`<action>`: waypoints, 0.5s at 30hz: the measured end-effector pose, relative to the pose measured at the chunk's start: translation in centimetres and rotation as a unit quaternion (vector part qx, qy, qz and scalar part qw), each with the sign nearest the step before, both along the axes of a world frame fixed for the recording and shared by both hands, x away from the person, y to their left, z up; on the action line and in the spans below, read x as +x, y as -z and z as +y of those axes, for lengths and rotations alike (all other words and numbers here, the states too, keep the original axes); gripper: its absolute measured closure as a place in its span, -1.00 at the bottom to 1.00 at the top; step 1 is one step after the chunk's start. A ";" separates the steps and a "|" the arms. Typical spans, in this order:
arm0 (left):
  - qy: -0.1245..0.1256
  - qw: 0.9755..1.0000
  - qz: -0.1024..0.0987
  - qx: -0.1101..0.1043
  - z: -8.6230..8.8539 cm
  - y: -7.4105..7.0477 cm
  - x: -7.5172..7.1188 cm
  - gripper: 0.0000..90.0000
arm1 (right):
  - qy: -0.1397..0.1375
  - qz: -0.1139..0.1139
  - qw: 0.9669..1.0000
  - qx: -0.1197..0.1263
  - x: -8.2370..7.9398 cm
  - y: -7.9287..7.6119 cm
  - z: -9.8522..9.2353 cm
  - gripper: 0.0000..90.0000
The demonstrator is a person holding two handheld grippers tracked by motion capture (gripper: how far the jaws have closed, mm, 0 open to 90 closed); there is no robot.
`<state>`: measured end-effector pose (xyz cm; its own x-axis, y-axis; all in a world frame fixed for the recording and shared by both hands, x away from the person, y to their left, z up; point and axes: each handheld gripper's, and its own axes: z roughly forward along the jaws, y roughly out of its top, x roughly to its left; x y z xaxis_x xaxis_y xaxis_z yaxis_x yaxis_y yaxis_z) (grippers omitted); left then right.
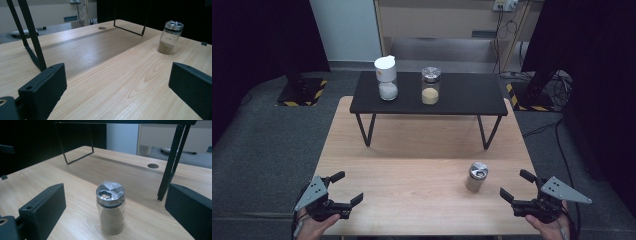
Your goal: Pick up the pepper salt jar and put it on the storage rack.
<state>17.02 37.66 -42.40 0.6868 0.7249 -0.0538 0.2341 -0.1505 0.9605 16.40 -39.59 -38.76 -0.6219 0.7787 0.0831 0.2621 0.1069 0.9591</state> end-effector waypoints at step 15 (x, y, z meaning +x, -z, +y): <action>0.000 1.000 0.000 0.000 0.0 0.0 0.0 -0.99 | -0.010 0.015 0.999 -0.026 1.5 -1.7 0.4 -0.93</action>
